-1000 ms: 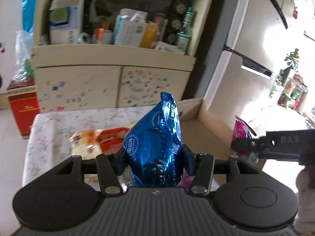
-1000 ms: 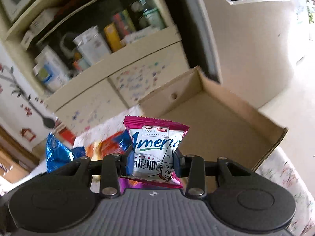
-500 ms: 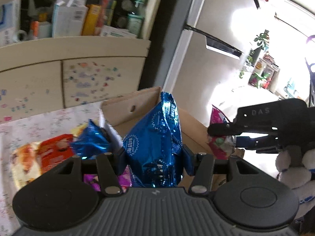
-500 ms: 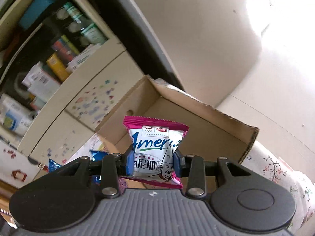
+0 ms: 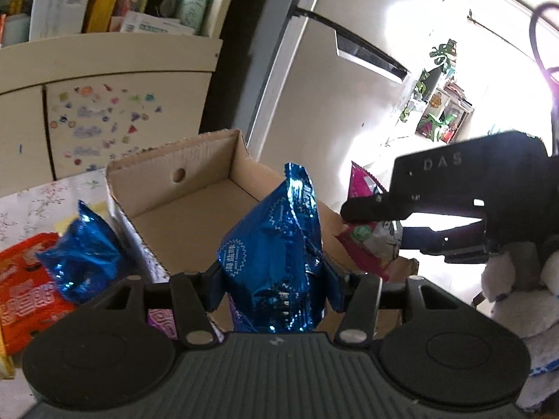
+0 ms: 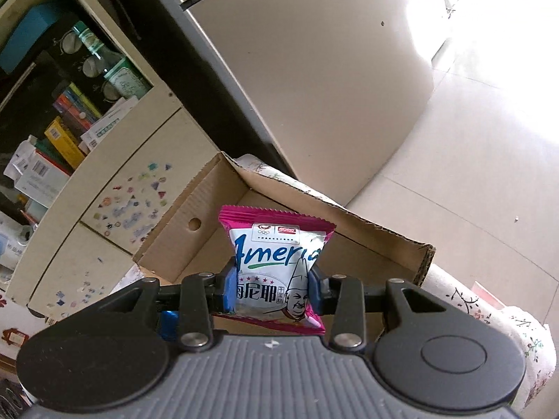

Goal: Organize snacks
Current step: 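Open both tools to drop the packets into the cardboard box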

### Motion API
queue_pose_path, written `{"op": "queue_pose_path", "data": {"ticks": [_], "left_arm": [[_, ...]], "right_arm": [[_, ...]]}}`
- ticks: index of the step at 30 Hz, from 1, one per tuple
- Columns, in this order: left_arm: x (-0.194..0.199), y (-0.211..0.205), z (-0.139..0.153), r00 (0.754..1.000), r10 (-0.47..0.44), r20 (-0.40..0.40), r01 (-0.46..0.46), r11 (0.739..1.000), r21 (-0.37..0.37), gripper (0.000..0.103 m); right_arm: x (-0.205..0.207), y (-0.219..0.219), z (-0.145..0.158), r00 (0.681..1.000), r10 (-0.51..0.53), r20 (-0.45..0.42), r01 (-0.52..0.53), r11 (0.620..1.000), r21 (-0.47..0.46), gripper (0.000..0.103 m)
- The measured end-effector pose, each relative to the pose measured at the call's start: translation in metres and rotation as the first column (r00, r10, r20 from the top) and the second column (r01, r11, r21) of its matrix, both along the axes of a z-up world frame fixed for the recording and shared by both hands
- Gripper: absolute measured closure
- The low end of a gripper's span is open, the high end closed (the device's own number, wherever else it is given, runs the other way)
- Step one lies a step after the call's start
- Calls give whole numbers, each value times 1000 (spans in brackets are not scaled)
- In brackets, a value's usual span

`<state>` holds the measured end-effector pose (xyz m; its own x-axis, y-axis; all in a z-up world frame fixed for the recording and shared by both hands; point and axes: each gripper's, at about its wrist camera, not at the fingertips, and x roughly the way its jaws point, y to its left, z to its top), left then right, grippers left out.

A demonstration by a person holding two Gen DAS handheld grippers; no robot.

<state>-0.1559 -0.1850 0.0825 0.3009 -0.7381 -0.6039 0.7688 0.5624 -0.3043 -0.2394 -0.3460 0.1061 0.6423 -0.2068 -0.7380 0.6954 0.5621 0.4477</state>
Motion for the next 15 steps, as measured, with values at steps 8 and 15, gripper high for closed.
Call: {"op": "queue_pose_path", "data": {"ticks": [8, 15], "left_arm": [[1, 9, 9, 999, 41, 13, -41, 999, -23, 23], [15, 48, 27, 991, 133, 31, -132, 991, -22, 17]], "right_arm": [[-1, -2, 2, 1000, 8, 16, -8, 1000, -6, 40], [7, 11, 3, 991, 128, 37, -127, 992, -8, 39]]}}
